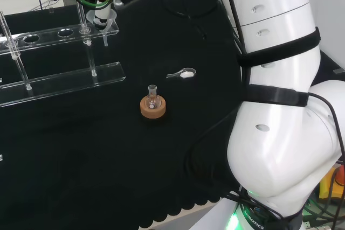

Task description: Pick up the funnel from the transparent funnel stand.

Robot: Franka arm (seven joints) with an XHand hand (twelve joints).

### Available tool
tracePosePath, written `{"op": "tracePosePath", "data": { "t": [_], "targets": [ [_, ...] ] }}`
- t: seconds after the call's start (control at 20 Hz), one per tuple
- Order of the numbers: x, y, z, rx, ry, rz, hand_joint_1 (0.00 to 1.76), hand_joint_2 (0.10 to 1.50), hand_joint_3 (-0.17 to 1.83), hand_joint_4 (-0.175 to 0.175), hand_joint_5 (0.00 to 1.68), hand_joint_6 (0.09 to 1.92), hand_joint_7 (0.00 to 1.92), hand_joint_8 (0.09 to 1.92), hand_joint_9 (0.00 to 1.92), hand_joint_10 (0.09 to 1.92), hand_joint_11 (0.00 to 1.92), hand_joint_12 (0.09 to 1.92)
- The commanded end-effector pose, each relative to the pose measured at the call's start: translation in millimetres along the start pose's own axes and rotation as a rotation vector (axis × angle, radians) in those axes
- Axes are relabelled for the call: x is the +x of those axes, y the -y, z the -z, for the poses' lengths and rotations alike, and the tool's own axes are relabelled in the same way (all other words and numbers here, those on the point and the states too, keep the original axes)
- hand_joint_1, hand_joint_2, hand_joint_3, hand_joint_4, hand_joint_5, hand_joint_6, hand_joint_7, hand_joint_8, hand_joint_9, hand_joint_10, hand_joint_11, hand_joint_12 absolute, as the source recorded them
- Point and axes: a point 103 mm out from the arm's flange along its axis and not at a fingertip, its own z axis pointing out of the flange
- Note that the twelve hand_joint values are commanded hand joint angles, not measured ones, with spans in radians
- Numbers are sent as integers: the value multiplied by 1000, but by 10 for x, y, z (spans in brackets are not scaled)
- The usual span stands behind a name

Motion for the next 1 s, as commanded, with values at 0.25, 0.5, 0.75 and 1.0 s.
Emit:
{"op": "tracePosePath", "data": {
  "t": [0.25, 0.5, 0.75, 1.0],
  "targets": [
    [-14, -55, -36, 6, 11, 11, 797, 587, 628, -121, 118, 87, 0, 743, 327, 795, 341, 1390],
    [-10, -141, -86, 27, 14, 8, 796, 585, 636, -120, 121, 87, 0, 702, 316, 790, 342, 1386],
    [37, -168, -96, 23, 29, 7, 795, 583, 646, -117, 131, 87, 0, 625, 296, 782, 335, 1378],
    [63, -199, -103, 32, 48, 12, 798, 582, 655, -117, 143, 87, 0, 638, 317, 774, 327, 1377]
  ]
}}
